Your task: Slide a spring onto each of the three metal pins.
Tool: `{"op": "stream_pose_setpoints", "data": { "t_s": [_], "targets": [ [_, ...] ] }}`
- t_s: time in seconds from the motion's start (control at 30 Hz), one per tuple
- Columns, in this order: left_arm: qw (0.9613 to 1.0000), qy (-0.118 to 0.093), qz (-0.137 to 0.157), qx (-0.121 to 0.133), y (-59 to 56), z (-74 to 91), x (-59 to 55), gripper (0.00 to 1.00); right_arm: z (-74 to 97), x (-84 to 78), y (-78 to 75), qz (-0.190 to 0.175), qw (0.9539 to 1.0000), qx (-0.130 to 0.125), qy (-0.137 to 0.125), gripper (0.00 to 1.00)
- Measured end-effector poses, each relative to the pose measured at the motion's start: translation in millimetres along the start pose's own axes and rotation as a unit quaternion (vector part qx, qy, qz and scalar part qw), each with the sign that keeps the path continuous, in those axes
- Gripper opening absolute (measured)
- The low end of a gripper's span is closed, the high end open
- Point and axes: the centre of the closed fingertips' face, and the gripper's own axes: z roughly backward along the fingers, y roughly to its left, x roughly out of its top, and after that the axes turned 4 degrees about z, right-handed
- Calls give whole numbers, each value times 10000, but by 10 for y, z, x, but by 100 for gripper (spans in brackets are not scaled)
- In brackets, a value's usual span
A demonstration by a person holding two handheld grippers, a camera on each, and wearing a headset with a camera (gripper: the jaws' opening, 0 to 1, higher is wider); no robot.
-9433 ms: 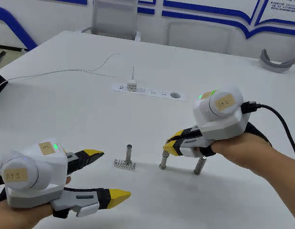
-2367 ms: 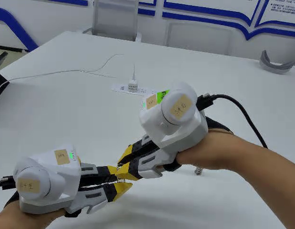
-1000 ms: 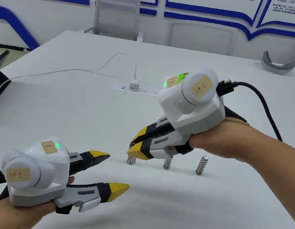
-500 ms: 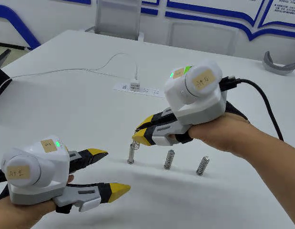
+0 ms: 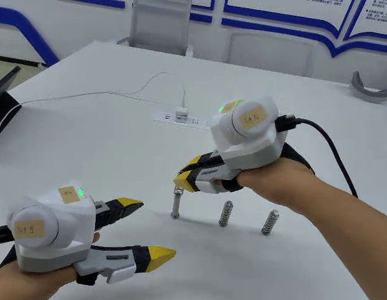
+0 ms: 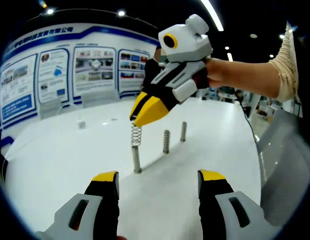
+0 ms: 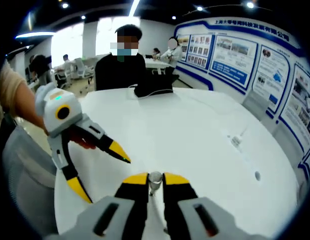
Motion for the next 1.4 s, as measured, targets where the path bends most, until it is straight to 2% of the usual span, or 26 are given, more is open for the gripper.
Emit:
{"op": "stream_pose_setpoints", "data": {
  "t_s": [0.2, 0.6, 1.13, 1.4],
  "targets": [
    [10000, 12, 15, 17, 28, 2, -8, 65, -66, -48, -36, -79, 10000, 2, 29, 12],
    [10000, 47, 26, -34, 13, -26, -38, 65, -198, -202, -6, -240, 9997, -2, 106, 12],
    [10000, 48, 55, -2, 36, -14, -48, 65, -381, -432, 40, -330, 9986, -49, 408, 12],
    [10000, 49, 50, 2, 27, -14, -44, 66, -396, -522, 58, -377, 9979, -36, 520, 13]
  ]
}}
